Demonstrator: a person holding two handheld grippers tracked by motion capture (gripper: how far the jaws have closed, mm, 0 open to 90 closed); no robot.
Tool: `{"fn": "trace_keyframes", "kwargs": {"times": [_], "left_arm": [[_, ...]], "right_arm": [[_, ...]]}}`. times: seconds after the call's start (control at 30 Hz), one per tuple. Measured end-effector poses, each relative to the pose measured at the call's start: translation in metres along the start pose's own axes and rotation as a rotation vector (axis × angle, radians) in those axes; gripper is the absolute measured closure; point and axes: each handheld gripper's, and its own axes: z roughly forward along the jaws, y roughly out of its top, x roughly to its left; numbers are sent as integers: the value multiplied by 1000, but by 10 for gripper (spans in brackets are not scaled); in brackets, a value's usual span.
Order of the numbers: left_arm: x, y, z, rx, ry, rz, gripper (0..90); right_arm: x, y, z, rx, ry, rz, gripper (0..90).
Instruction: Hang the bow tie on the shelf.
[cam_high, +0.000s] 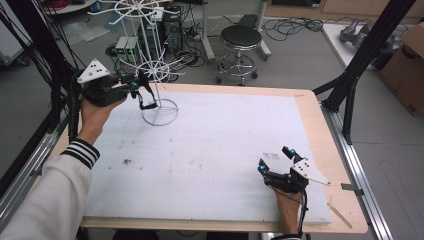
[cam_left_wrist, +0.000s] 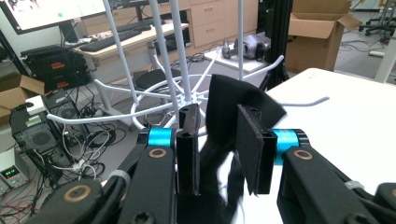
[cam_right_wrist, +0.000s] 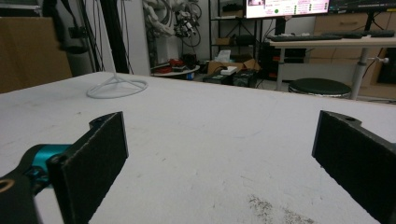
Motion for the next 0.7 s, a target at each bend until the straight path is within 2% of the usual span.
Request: {"fn": "trace_keyframes", "kwargs": {"times": [0.13, 0.27, 0.37, 0.47, 0.6, 0.67, 0.7], "left_arm": [[-1, 2, -4, -13, 18, -8, 553], [-6, 7, -12, -40, 42, 17, 346], [-6, 9, -19, -54, 7, 4, 166], [-7, 4, -25, -85, -12, -9, 143], [-5, -8, -36, -136, -11, -19, 107], [-4, -16, -42, -163, -24, -31, 98], [-4, -18, -44, -163, -24, -33, 95]], "right_arm": [[0, 0, 0, 2, -1, -3, 24], [0, 0, 0, 1, 1, -3, 24], [0, 0, -1, 4, 3, 4, 24], [-1, 0, -1, 1, 4, 9, 24], [0, 0, 0, 1, 3, -2, 24], [0, 0, 0, 1, 2, -6, 24], [0, 0, 0, 1, 4, -4, 24]]}}
